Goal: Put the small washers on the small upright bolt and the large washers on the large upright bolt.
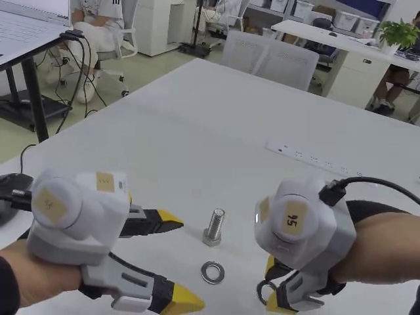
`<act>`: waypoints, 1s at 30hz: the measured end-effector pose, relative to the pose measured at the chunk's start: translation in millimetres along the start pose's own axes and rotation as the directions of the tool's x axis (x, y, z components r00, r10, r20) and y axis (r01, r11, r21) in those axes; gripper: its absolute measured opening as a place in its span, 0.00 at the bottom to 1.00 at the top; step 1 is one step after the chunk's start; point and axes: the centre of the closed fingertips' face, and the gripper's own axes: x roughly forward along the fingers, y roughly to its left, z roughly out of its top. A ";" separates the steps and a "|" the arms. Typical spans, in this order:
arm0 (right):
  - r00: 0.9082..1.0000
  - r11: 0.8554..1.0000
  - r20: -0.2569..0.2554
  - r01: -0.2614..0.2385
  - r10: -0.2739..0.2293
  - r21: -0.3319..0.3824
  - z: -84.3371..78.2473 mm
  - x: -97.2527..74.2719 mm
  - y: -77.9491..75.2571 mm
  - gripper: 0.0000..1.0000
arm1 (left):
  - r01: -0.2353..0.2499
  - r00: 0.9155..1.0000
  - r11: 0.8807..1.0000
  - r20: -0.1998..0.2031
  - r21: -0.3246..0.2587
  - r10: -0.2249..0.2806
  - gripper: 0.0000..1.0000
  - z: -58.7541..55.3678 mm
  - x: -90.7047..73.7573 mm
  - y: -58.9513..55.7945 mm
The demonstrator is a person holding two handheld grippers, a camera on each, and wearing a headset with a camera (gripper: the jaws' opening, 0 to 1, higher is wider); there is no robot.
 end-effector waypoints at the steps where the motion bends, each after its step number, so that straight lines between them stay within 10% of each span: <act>1: 1.000 1.000 0.001 0.003 -0.003 -0.001 0.6 -1.2 -1.6 0.24 | -0.002 1.000 1.000 0.001 0.000 0.002 0.71 0.1 -0.2 0.2; 30: 0.997 0.996 0.024 0.074 -0.073 -0.044 22.2 -29.7 -32.7 0.24 | -0.068 0.997 0.997 0.041 -0.028 0.070 0.72 4.4 -9.7 11.1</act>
